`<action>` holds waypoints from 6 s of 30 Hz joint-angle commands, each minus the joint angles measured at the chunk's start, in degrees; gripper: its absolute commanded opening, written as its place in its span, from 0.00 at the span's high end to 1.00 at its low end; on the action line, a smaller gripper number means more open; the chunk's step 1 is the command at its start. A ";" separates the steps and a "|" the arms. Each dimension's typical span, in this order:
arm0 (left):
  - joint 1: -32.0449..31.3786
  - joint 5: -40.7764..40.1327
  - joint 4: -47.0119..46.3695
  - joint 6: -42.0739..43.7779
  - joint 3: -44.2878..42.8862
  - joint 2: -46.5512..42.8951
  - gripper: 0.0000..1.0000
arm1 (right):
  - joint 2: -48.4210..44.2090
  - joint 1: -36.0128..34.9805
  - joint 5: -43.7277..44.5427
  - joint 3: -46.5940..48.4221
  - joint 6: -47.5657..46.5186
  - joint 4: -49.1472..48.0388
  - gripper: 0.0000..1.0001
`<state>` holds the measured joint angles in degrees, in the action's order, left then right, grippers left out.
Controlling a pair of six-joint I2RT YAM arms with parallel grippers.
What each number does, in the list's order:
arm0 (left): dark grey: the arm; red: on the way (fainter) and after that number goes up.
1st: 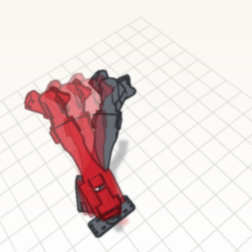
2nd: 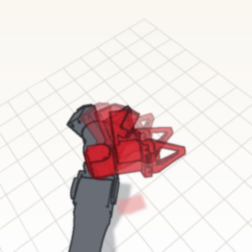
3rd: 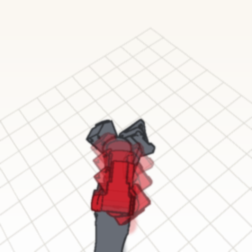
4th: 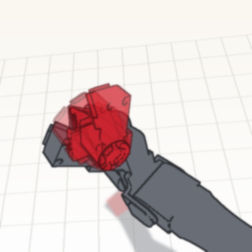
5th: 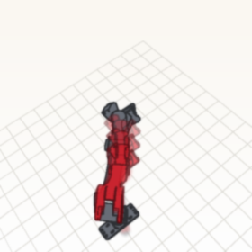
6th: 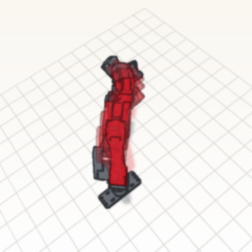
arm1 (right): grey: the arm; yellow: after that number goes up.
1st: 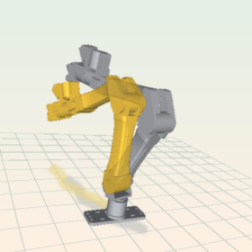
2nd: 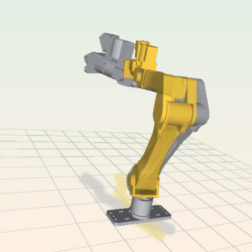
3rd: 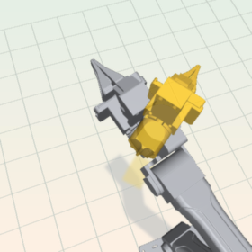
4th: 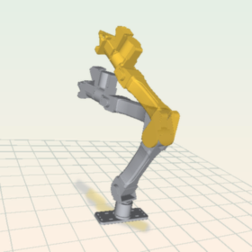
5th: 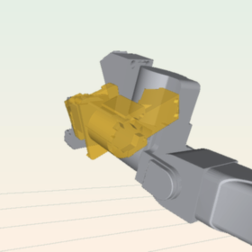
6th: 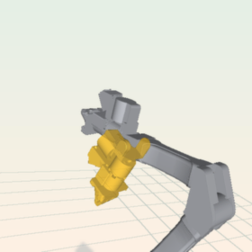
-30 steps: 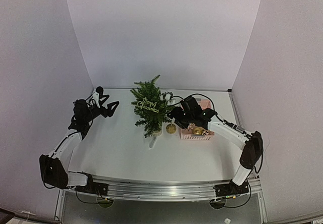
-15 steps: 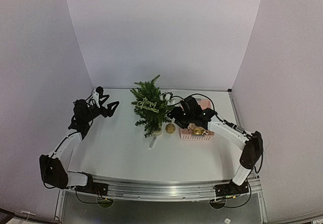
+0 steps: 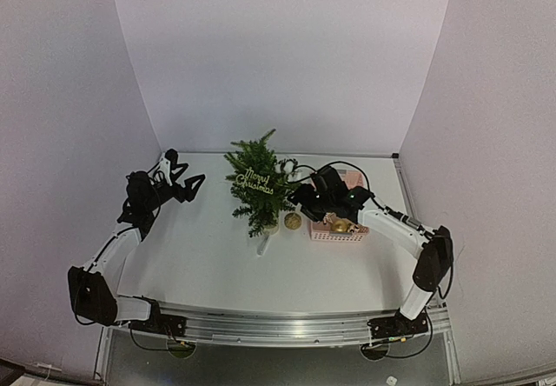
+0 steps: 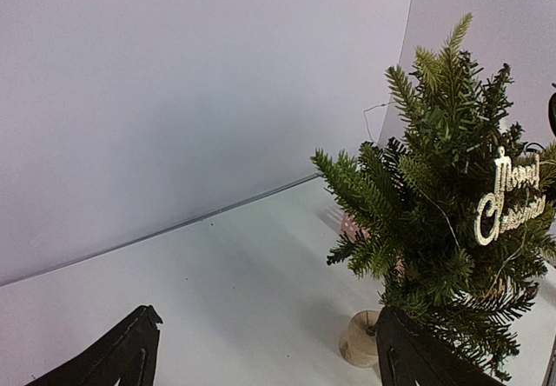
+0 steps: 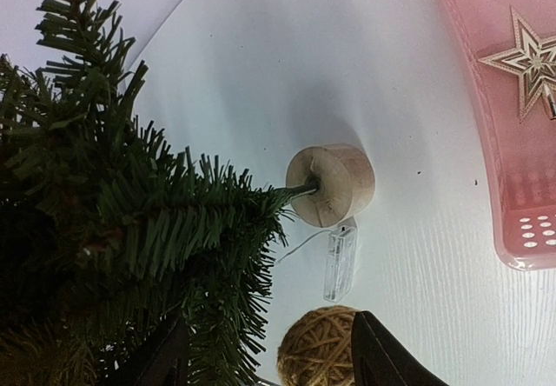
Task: Decorate the small christmas tree
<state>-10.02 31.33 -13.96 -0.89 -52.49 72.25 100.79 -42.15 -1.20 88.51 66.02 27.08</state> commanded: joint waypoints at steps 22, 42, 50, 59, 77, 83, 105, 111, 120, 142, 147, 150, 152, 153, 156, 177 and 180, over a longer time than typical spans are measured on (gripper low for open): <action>0.35 -0.11 -1.07 2.33 -0.87 -1.84 0.13 | -6.38 -0.43 2.15 -0.56 -0.75 0.61 0.38; 0.29 0.28 -0.99 2.43 -1.25 -1.69 0.13 | -8.42 -0.40 0.49 -0.48 -2.99 3.10 0.36; 0.28 0.32 -1.07 2.38 -1.21 -1.75 0.13 | -10.37 -0.30 -4.05 0.11 -8.37 4.00 0.34; 0.32 0.47 -1.69 2.03 -1.01 -1.12 0.13 | -15.09 2.97 -4.77 -1.97 -9.64 5.92 0.28; 0.42 -6.05 1.65 -0.05 -0.09 -0.22 0.12 | 0.98 20.17 -4.74 7.33 -24.21 25.52 0.40; 0.86 -8.19 3.29 0.07 -0.77 1.44 0.12 | 14.70 21.09 -1.68 19.61 -31.62 42.68 0.31; 1.91 -6.76 2.51 -0.30 -2.20 5.77 0.12 | 27.76 19.51 -1.12 24.60 -35.69 48.26 0.27; 1.95 -6.53 2.53 -0.42 -2.31 5.92 0.12 | 29.68 18.64 1.20 25.46 -36.63 48.76 0.26; 2.17 -6.46 2.61 -0.17 -2.48 5.80 0.12 | 32.16 18.22 1.20 27.42 -37.28 48.72 0.32; 2.69 -5.66 1.44 0.18 -2.73 5.77 0.12 | 30.01 18.19 3.78 28.89 -36.99 48.61 0.62; 2.64 -5.25 0.93 0.15 -2.76 5.23 0.11 | 25.82 18.22 4.67 29.52 -36.39 48.63 0.64; 2.64 -4.74 0.70 0.18 -2.74 4.70 0.11 | 22.75 18.16 5.31 30.59 -36.43 48.62 0.64; 2.68 -4.17 0.57 0.13 -2.77 4.26 0.11 | 20.59 18.18 5.65 32.06 -36.77 48.57 0.64; 2.68 -3.92 0.54 0.11 -2.73 3.98 0.11 | 19.41 18.17 5.77 32.88 -37.04 48.55 0.64; 2.65 -3.03 0.51 0.09 -2.65 2.86 0.11 | 16.10 18.17 6.12 35.42 -38.10 48.33 0.64; 2.56 13.69 6.27 5.92 -5.67 -7.77 0.17 | -13.42 10.08 -19.50 27.62 -49.20 18.41 0.67; 2.57 17.54 10.36 9.02 -8.69 -8.42 0.20 | -13.05 5.82 -19.56 27.38 -47.58 15.96 0.67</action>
<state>-7.66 40.64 -8.45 2.46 -54.83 66.33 86.91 -31.58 -16.71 117.19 16.87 49.89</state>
